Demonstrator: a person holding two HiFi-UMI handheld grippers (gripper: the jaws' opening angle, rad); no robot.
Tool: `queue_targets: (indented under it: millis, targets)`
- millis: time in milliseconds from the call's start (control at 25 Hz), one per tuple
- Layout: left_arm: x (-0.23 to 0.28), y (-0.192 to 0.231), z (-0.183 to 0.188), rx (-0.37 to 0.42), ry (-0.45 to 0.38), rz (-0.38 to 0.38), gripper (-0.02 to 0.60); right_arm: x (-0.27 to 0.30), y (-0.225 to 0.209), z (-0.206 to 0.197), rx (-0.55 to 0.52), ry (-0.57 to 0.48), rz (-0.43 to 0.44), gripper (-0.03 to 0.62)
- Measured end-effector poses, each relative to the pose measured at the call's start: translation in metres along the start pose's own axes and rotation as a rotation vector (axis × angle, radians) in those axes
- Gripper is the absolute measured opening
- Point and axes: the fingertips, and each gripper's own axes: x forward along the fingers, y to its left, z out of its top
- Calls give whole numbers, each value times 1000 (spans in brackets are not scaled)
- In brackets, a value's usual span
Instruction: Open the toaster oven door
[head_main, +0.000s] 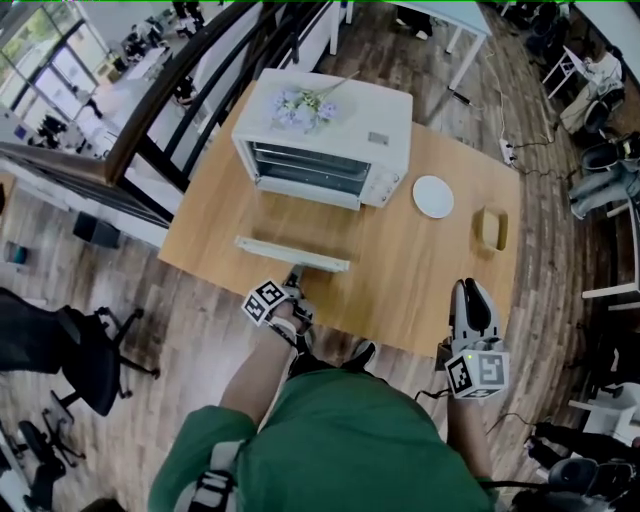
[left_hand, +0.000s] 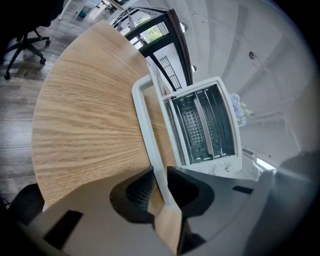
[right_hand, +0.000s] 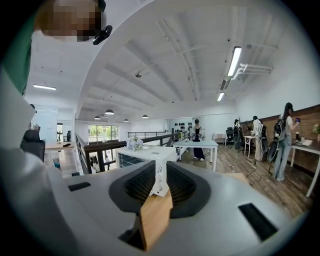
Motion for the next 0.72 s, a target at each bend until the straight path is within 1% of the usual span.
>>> queue_targets:
  millis: [80, 160, 240, 280, 320, 480, 600, 720]
  targets:
    - [-8, -2, 1, 24, -3, 8, 98, -1, -2, 0, 4, -3, -3, 84]
    - [-18, -10, 8, 76, -13, 15, 98, 1, -5, -1, 11, -10, -3, 84]
    - [-29, -22, 20, 156, -34, 17, 98, 4, -5, 0, 18, -16, 4, 84]
    - [-35, -31, 27, 209, -47, 9, 100, 7, -5, 1, 23, -20, 10, 84]
    - [-42, -43, 35, 274, -60, -6, 100, 11, -4, 2, 27, -26, 17, 84]
    - [-65, -104, 68, 584, -127, -77, 101, 25, -3, 9, 30, -55, 41, 83]
    - [-80, -166, 89, 787, -209, -133, 110, 37, -7, 18, 15, -80, 53, 81]
    - [-99, -233, 99, 985, -294, -192, 123, 50, -11, 33, -6, -114, 62, 80]
